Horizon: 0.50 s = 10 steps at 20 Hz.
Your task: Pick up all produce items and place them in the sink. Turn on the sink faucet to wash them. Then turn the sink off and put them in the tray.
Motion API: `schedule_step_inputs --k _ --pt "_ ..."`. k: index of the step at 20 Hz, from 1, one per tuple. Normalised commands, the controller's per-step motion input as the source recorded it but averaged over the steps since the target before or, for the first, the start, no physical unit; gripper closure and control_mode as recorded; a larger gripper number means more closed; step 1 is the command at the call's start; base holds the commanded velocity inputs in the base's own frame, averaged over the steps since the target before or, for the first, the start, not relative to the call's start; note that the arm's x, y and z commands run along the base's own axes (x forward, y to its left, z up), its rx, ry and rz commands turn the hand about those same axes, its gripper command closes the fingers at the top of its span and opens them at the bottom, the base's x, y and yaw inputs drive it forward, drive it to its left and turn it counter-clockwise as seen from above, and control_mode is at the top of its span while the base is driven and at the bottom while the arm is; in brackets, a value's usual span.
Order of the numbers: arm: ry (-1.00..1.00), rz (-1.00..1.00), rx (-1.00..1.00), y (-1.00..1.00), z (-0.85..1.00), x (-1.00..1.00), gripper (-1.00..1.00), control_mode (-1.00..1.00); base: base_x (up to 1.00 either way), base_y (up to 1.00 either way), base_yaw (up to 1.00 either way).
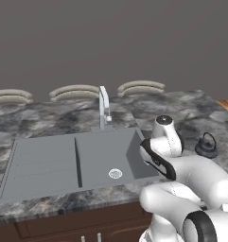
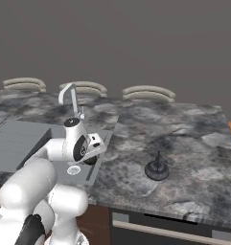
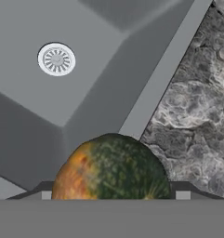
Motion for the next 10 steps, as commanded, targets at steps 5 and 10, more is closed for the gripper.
schedule_step_inputs --k 5,10 --pt "0.02 0.15 0.08 0.56 0.0 0.24 1.0 -1.0 0.0 0.0 0.0" --pt "0.02 0.12 0.07 0.07 -0.1 0.29 1.0 -1.0 0.0 0.0 0.0"
